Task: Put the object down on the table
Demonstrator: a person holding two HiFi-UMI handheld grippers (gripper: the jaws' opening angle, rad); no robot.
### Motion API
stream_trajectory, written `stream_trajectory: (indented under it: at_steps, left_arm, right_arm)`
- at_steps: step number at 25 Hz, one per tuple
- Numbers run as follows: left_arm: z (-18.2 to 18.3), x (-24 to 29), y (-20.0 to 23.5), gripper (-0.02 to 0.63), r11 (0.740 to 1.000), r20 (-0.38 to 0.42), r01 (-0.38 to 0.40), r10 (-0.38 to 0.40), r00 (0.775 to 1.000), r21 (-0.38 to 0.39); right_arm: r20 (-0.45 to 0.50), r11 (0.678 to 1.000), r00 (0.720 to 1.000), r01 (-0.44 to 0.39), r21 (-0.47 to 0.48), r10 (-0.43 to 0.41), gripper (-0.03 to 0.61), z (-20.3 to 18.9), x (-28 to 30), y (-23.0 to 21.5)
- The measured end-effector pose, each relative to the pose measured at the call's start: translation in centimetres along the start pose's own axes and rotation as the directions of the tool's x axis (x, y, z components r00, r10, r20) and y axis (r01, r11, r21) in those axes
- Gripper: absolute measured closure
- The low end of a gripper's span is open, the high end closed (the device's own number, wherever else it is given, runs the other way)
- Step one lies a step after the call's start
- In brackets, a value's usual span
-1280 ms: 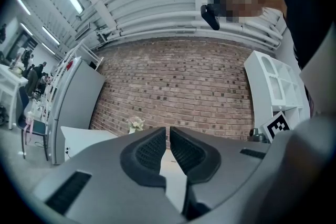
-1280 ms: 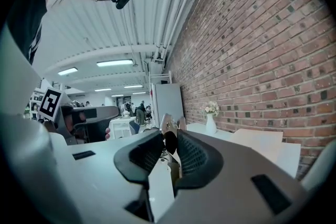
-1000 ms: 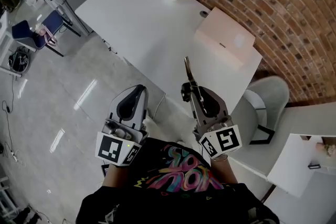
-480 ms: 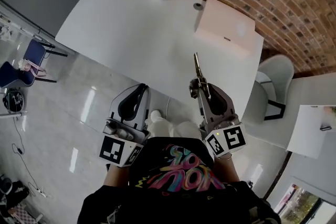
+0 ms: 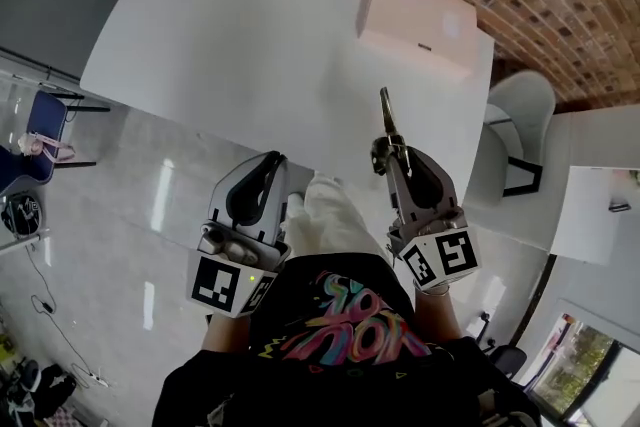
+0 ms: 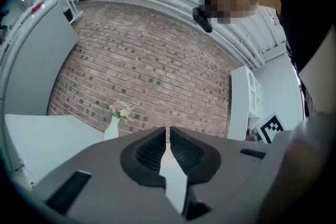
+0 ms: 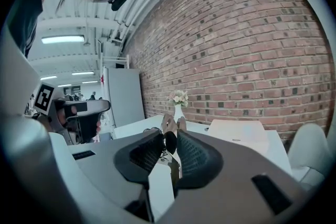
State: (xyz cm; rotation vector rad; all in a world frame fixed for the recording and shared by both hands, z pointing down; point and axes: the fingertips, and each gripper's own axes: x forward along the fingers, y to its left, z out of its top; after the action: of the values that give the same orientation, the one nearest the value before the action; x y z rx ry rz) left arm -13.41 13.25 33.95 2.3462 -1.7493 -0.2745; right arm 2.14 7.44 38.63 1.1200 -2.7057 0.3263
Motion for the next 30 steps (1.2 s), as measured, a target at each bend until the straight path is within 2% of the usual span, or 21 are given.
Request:
stream_trajectory:
  at_steps: [9, 16, 22, 30]
  left_arm:
    - [0.0, 4.6, 0.1, 0.574, 0.999, -0.020, 0.045, -0.045, 0.999, 0.006]
    - [1.3, 11.5, -0.6, 0.574, 0.992, -0.025, 0.120, -0.119, 0.993, 0.036]
    - [2.6, 17.3, -1.4, 0.573, 0.982, -0.026, 0.174, -0.173, 0.985, 0.074]
    - [4.3, 22.5, -2.7, 0.574, 0.972, 0.000, 0.212, -0.213, 0.977, 0.102]
  right_arm:
    - [0.022, 0.999, 0.999, 0.042, 0.002, -0.042, 0.477, 1.4, 1.6, -3.6]
    - [0.021, 0.996, 0.996, 0.083, 0.023, -0.084, 0.477, 2.6, 3.1, -8.5]
    - [0.064, 0.993, 0.991, 0.116, 0.035, -0.118, 0.477, 4.8, 4.6, -12.7]
    - [0.088, 0.994, 0.990, 0.108, 0.012, -0.109, 0.477, 7.5, 5.6, -16.2]
